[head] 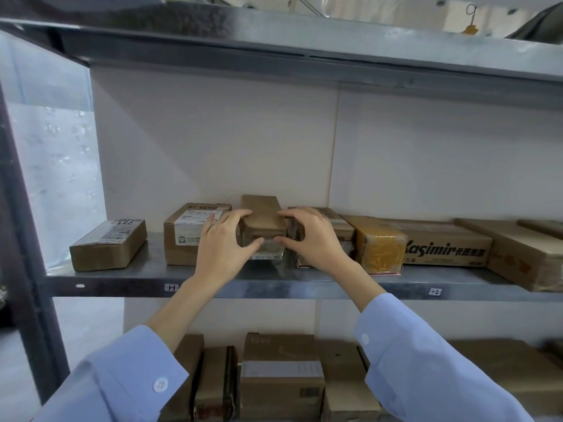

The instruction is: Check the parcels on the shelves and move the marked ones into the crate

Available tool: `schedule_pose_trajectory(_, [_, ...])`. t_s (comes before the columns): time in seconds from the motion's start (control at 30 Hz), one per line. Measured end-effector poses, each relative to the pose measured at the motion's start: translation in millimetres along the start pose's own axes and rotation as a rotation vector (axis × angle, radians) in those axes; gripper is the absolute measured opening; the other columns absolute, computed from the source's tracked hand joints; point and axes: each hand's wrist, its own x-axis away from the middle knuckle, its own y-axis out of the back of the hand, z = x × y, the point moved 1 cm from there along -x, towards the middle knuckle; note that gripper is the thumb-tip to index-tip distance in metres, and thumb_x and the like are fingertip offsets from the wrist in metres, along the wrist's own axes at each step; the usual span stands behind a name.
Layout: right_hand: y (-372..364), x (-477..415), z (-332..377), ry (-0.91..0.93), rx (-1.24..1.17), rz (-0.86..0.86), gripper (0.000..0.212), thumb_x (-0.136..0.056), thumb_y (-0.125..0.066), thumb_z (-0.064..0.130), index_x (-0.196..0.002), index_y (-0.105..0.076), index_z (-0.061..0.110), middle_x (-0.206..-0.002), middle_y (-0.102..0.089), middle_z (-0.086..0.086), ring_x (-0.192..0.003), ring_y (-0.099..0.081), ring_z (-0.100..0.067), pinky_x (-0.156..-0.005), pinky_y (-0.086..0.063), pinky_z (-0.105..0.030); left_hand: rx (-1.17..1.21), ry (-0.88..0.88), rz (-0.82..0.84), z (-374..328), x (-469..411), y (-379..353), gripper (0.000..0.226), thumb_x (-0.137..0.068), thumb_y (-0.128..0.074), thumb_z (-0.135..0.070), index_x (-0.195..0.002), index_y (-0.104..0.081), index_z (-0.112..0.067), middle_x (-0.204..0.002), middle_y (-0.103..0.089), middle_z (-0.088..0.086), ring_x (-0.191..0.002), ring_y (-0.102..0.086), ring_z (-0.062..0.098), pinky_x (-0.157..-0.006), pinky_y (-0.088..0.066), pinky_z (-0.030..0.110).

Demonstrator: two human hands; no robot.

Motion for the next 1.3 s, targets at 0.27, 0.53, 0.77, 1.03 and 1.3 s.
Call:
schedule_pose_trajectory(0.27, [17.8,-7.6,19.2,-0.042,-0.318,-0.14,0.051,-0.083,-0.077,0.028,-0.131,-0.057,0.029,-0.129,-0.057,0.017,-0.119,-0.053,-0.006,-0.1,-0.043,-0.025,0.345,0.028,-0.041,-10.3,-20.1,12.5,0.061,-0.078,-0.08,-0.032,-0.133,-0.053,-0.025,-0.131,-0.058,-0.009,-0.12,-0.054,0.01,-0.103,-0.048,0.039])
schedule_pose_trajectory(0.53, [19.2,-9.7,22.7,-0.061,-0.492,-0.158,0.046,-0.084,-0.076,0.023,-0.127,-0.06,0.029,-0.134,-0.057,0.006,-0.117,-0.058,-0.01,-0.1,-0.05,-0.028,0.514,0.107,-0.061,-17.8,-29.6,17.5,0.042,-0.085,-0.073,-0.036,-0.123,-0.06,-0.027,-0.123,-0.06,-0.014,-0.113,-0.058,0.007,-0.101,-0.05,0.034])
schedule_pose_trajectory(0.77, [24.0,-9.7,30.2,-0.105,-0.531,-0.15,0.036,-0.09,-0.07,0.022,-0.123,-0.056,0.028,-0.133,-0.056,0.007,-0.114,-0.057,-0.008,-0.092,-0.053,-0.02,0.517,0.122,-0.085,-19.8,-29.9,20.4,0.035,-0.085,-0.074,-0.025,-0.115,-0.057,-0.029,-0.118,-0.057,-0.018,-0.108,-0.057,0.003,-0.097,-0.048,0.026])
schedule_pose_trajectory(1.03, [24.7,-7.5,29.8,-0.086,-0.555,-0.051,0.081,-0.083,-0.076,0.007,-0.146,-0.034,0.035,-0.141,-0.042,0.013,-0.126,-0.052,-0.017,-0.102,-0.05,-0.035,0.465,0.085,0.018,-13.2,-29.5,21.5,0.076,-0.077,-0.082,-0.014,-0.141,-0.041,-0.026,-0.134,-0.044,-0.022,-0.11,-0.045,-0.02,-0.092,-0.035,0.009])
schedule_pose_trajectory(1.3, [24.9,-10.1,27.7,-0.143,-0.589,-0.056,0.09,-0.083,-0.077,0.01,-0.153,-0.024,0.033,-0.132,-0.048,0.009,-0.118,-0.057,-0.017,-0.097,-0.052,-0.033,0.564,0.151,0.064,-17.5,-32.1,24.1,0.087,-0.08,-0.079,-0.014,-0.151,-0.029,-0.023,-0.135,-0.039,-0.02,-0.12,-0.048,0.003,-0.089,-0.039,0.008])
